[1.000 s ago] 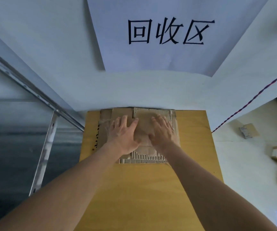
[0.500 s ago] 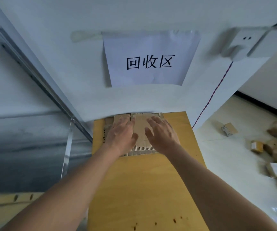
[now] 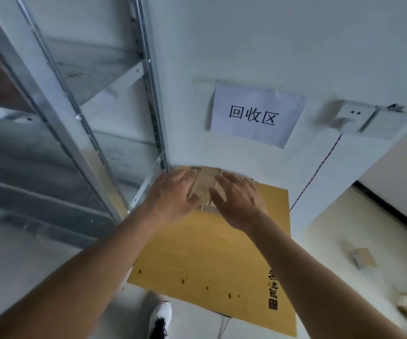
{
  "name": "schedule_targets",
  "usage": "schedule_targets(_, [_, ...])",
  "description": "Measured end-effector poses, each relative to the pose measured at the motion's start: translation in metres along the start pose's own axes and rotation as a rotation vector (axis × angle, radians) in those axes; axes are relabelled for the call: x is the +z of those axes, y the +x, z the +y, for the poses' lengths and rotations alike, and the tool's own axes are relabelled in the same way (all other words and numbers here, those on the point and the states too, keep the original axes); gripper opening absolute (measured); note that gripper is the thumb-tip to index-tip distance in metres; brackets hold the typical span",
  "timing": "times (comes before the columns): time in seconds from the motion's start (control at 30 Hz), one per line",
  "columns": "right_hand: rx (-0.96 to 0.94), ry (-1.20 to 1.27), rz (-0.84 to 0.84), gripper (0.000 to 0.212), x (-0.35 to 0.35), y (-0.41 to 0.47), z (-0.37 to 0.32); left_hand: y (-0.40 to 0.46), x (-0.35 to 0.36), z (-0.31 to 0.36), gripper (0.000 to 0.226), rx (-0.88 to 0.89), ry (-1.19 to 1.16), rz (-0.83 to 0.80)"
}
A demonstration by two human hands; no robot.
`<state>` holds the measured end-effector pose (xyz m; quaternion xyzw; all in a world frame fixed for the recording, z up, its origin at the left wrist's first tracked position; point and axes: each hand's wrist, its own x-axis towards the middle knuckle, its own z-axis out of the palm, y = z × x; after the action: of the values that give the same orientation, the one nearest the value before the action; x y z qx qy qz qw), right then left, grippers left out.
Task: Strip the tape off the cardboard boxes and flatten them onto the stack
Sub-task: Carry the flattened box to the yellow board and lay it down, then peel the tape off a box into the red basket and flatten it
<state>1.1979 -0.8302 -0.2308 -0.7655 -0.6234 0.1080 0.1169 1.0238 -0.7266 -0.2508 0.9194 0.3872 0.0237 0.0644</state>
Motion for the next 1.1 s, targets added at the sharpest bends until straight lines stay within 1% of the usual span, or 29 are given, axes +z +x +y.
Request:
schedule_targets(0.23, [-0.255, -0.011, 0.006, 0.066, -0.040, -0.045, -0.069, -0.109, -0.060, -0.018, 0.068, -0.190, 0.066, 0.106])
schedule_targets(0.27, [-0.319, -0.020, 0.015, 0.067, -0.045, -0.052, -0.092, -0.134, -0.073, -0.026, 0.067, -0.240, 0.083, 0.130])
schedule_targets(0.37, [-0.391, -0.044, 0.035, 0.070, -0.053, -0.055, -0.123, -0.162, -0.099, -0.037, 0.067, -0.278, 0.098, 0.145])
schedule_targets(0.5, [-0.552, -0.065, 0.069, 0.071, -0.057, -0.065, -0.193, -0.223, -0.136, -0.071, 0.068, -0.386, 0.135, 0.236])
schedule_targets(0.67, [-0.669, -0.084, 0.075, 0.067, -0.050, -0.064, -0.285, -0.284, -0.167, -0.127, 0.070, -0.474, 0.188, 0.274])
schedule_targets(0.83, [-0.717, -0.097, 0.089, 0.068, -0.031, -0.052, -0.391, -0.343, -0.197, -0.205, 0.070, -0.546, 0.207, 0.284])
schedule_targets(0.97, [-0.724, -0.069, 0.131, 0.080, -0.018, -0.035, -0.479, -0.386, -0.224, -0.275, 0.075, -0.557, 0.221, 0.303])
schedule_targets(1.03, [-0.730, -0.060, 0.138, 0.070, -0.013, -0.026, -0.520, -0.404, -0.239, -0.310, 0.073, -0.561, 0.228, 0.296])
schedule_targets(1.1, [-0.736, -0.058, 0.147, 0.062, -0.008, -0.015, -0.557, -0.418, -0.252, -0.343, 0.077, -0.567, 0.249, 0.298])
